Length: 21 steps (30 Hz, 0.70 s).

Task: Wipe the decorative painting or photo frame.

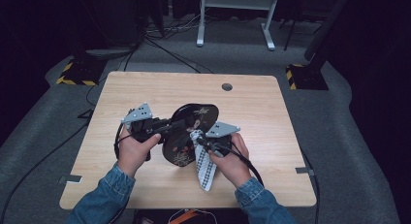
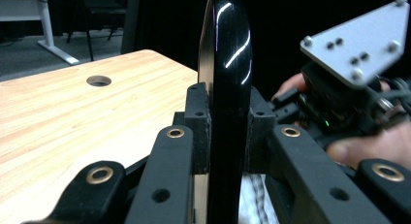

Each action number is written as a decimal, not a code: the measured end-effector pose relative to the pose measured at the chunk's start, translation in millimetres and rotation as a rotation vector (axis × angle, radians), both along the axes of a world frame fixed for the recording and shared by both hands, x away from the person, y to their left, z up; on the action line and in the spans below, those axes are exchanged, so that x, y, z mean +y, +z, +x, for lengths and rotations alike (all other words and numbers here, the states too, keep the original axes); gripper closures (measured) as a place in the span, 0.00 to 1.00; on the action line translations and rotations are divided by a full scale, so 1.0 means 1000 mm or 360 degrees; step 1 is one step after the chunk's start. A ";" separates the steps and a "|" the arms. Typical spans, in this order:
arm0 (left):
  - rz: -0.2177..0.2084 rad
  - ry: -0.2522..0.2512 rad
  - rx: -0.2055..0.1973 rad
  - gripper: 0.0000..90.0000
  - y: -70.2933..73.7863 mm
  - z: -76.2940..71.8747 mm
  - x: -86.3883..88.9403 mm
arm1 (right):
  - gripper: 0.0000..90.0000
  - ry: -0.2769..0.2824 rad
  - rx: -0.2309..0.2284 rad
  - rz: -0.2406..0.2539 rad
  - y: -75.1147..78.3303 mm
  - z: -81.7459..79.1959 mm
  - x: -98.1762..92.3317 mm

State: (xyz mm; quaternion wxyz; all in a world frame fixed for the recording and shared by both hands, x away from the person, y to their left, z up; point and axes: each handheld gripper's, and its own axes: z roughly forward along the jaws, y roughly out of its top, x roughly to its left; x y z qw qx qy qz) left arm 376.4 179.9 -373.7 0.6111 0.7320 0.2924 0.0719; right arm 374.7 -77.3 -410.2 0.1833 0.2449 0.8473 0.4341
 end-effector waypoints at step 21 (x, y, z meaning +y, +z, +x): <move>0.0003 -0.0011 -0.0004 0.86 0.000 0.000 0.000 | 0.90 -0.0160 0.0025 0.0035 -0.005 0.019 -0.034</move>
